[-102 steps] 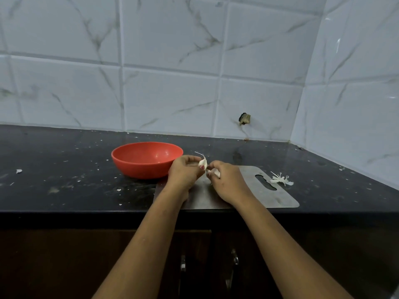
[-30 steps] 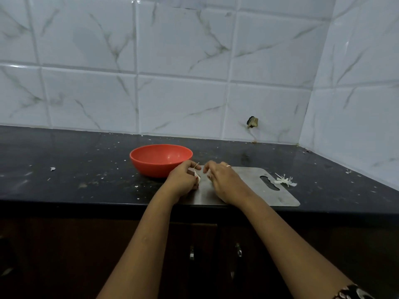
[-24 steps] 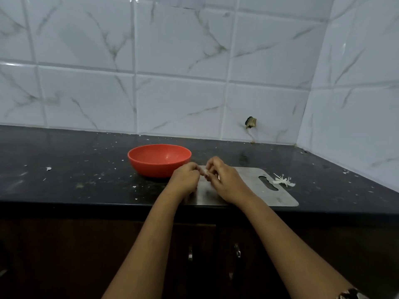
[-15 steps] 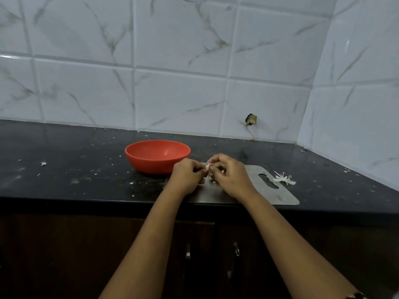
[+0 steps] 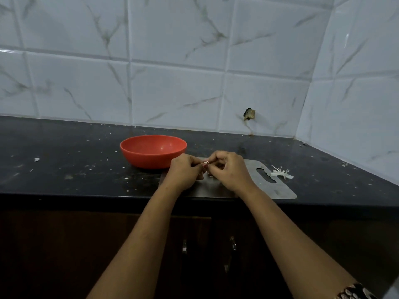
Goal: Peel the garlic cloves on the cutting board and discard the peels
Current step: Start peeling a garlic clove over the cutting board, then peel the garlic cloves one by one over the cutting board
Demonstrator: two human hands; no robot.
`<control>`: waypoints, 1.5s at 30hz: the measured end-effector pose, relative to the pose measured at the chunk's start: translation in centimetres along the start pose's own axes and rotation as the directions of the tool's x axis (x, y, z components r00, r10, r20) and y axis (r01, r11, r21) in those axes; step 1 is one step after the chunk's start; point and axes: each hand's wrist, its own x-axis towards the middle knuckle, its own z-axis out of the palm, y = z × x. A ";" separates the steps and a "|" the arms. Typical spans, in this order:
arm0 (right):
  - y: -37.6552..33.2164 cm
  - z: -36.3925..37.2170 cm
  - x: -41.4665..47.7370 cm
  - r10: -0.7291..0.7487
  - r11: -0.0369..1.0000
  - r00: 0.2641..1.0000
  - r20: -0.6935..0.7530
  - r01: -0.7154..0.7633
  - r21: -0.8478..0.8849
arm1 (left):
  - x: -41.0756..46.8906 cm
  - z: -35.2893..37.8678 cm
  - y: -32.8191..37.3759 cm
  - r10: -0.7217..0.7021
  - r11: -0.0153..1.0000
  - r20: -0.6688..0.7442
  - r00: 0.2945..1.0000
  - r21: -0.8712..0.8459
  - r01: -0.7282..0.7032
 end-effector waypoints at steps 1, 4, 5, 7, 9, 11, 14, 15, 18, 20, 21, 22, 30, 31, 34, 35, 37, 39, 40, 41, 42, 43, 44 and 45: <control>0.0 0.0 0.0 0.001 1.000 1.000 -0.002 -0.001 0.000 | 0.0 0.0 0.1 0.004 1.000 0.000 1.000 0.019 -0.004; 0.1 0.1 -0.1 0.002 1.000 1.000 -0.011 -0.003 -0.002 | -0.1 0.1 0.3 0.009 0.998 0.004 1.000 0.058 -0.009; 0.2 0.1 0.0 0.009 1.000 1.000 -0.012 -0.009 0.000 | -0.1 0.1 0.3 0.012 0.998 0.000 1.000 0.061 -0.012; 0.2 0.0 0.0 0.034 0.999 0.999 -0.008 -0.034 0.030 | -0.1 0.1 0.2 0.026 0.997 -0.008 1.000 0.069 -0.025; 0.1 -0.1 0.0 0.065 0.994 0.998 0.000 -0.065 0.088 | -0.1 0.1 0.1 0.051 0.996 -0.020 0.998 0.079 -0.049; 0.0 -0.2 0.0 0.090 0.986 0.996 -0.018 -0.087 0.144 | -0.1 0.1 0.2 0.082 0.993 -0.040 0.996 0.090 -0.078; 0.1 -0.4 0.0 0.107 0.974 0.993 -0.054 -0.094 0.205 | -0.3 0.3 0.5 0.121 0.987 -0.044 0.992 0.115 -0.115; 0.1 -0.5 0.0 0.111 0.971 0.992 -0.060 -0.096 0.217 | -0.4 0.4 0.6 0.125 0.987 -0.040 0.991 0.109 -0.120; -0.1 -0.6 -0.1 0.102 0.969 0.992 -0.080 -0.080 0.233 | -0.5 0.4 0.9 0.127 0.990 -0.026 0.992 0.062 -0.125; -0.2 -0.6 -0.2 0.080 0.975 0.991 -0.107 -0.056 0.214 | -0.5 0.3 1.0 0.117 0.992 -0.017 0.993 0.046 -0.116; -0.2 -0.5 -0.2 0.071 0.979 0.989 -0.126 -0.045 0.200 | -0.5 0.3 1.0 0.107 0.993 -0.017 0.994 0.042 -0.106; -0.2 -0.5 -0.2 0.065 0.981 0.987 -0.149 -0.036 0.188 | -0.5 0.2 1.0 0.097 0.995 -0.017 0.995 0.036 -0.096; 0.2 -1.2 -0.2 0.075 0.982 0.961 -0.265 -0.026 0.185 | -0.5 0.7 0.5 0.117 0.993 -0.043 0.992 0.016 -0.116; 0.8 -1.8 -0.1 0.098 0.985 0.949 -0.301 -0.050 0.165 | -0.5 0.8 0.5 0.118 0.993 -0.045 0.992 0.014 -0.117; 3.4 -5.1 0.1 0.203 0.979 0.901 -0.384 -0.201 0.046 | -0.4 1.1 0.5 0.132 0.991 -0.042 0.990 0.023 -0.131; 4.4 -6.4 0.1 0.248 0.964 0.886 -0.392 -0.265 0.011 | -0.3 1.2 0.5 0.138 0.990 -0.046 0.989 0.033 -0.137; 6.0 -8.8 -0.3 0.315 0.924 0.867 -0.385 -0.373 -0.082 | -0.1 1.4 0.5 0.147 0.989 -0.055 0.988 0.042 -0.145; 7.2 -10.6 -0.7 0.353 0.872 0.866 -0.353 -0.442 -0.212 | 0.1 1.6 0.2 0.155 0.987 -0.062 0.986 0.044 -0.152; 7.6 -11.2 -0.8 0.367 0.848 0.868 -0.335 -0.460 -0.263 | 0.1 1.6 0.1 0.156 0.987 -0.062 0.986 0.048 -0.154; 7.9 -11.6 -0.9 0.373 0.833 0.867 -0.331 -0.470 -0.292 | 0.1 1.6 0.1 0.157 0.987 -0.062 0.986 0.052 -0.154; 8.1 -11.8 -0.9 0.369 0.826 0.864 -0.343 -0.474 -0.306 | 0.1 1.6 0.2 0.156 0.987 -0.063 0.986 0.053 -0.153; 8.1 -11.9 -0.9 0.355 0.824 0.859 -0.369 -0.474 -0.311 | 0.1 1.6 0.2 0.154 0.987 -0.067 0.986 0.048 -0.151; 8.1 -11.9 -0.7 0.337 0.824 0.852 -0.400 -0.472 -0.312 | 0.1 1.5 0.2 0.151 0.988 -0.072 0.986 0.040 -0.148; 7.9 -11.8 -0.7 0.323 0.826 0.845 -0.427 -0.472 -0.308 | 0.0 1.5 0.2 0.145 0.989 -0.075 0.987 0.032 -0.143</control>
